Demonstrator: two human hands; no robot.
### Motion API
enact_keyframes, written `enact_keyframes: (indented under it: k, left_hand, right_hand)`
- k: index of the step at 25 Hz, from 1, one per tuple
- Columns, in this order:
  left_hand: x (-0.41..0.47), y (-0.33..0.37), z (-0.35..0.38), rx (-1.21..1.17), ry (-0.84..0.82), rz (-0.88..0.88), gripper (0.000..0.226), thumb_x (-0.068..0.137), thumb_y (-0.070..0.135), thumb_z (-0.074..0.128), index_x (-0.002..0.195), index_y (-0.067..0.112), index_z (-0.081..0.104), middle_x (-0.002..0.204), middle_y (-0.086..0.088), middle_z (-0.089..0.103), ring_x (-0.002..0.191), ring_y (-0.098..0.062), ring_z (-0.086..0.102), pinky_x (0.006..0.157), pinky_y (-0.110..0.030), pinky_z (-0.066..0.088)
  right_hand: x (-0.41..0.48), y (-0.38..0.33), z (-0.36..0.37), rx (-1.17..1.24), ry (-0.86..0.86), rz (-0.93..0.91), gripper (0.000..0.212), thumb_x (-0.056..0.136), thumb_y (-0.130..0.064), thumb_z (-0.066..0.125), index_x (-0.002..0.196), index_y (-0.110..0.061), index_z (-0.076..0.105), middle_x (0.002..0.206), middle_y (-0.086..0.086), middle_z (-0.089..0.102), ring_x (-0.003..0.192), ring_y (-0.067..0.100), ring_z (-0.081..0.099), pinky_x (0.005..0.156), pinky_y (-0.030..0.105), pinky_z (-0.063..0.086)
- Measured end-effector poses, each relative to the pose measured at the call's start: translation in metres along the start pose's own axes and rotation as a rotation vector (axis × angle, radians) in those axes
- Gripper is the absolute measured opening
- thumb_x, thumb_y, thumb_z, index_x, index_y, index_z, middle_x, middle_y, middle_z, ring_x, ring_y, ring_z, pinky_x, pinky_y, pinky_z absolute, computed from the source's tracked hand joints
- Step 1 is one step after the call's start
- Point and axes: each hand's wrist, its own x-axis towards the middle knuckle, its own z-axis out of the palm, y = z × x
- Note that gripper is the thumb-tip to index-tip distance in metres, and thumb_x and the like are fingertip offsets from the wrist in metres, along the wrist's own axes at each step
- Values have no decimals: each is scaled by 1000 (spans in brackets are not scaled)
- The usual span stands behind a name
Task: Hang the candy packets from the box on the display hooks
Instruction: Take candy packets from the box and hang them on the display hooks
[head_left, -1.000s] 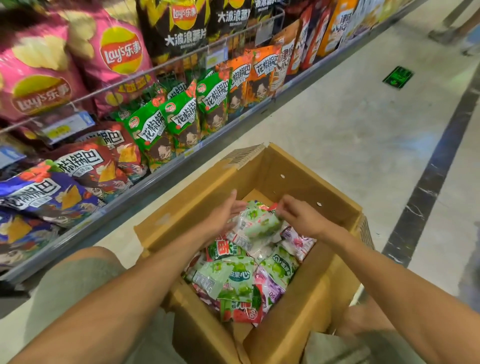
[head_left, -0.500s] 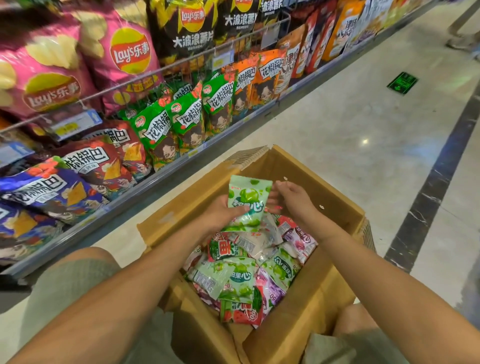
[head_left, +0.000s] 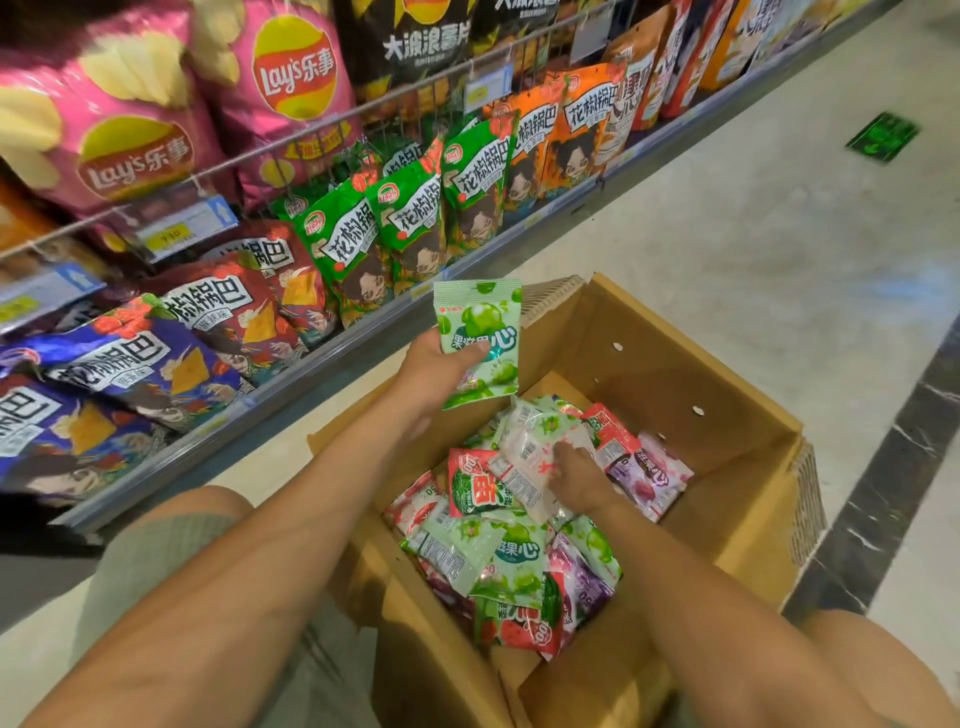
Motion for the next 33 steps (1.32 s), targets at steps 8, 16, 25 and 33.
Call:
enact_keyframes:
  k: [8,16,25,33]
  left_hand:
    - [10,3,1,-20,-16,-5,18,97,15,73,114,18,71,100,9,79,89,-9,77,83,-31,60]
    - [5,27,8,5,-50,12,11,98,19,72,104,27,69,104,11,77,88,-5,75,80,-27,58]
    - [-46,212,-13,66,-40,67,47,92,32,79,131,12,62,124,-2,73,111,-22,70,97,-41,57]
    - [-142,468,-47,144,-23,136,28,90,34,80,111,21,67,107,4,74,100,-16,71,85,-26,56]
  right_hand:
    - [-15,-5,-22,66,48,-4,26,102,-23,55,126,-13,52,106,11,67,95,31,64,77,37,50]
    - [-39,-37,-91,269,-43,-64,33,100,-1,47,117,-5,75,117,13,72,75,25,63,69,35,50]
    - [-158,-126,-269,475,-53,-51,50,84,-10,71,133,-20,65,123,2,69,111,23,69,89,31,60]
    - [-323,-272,-490,416,84,-190,75,87,19,63,154,-9,42,138,8,55,121,21,54,90,22,46]
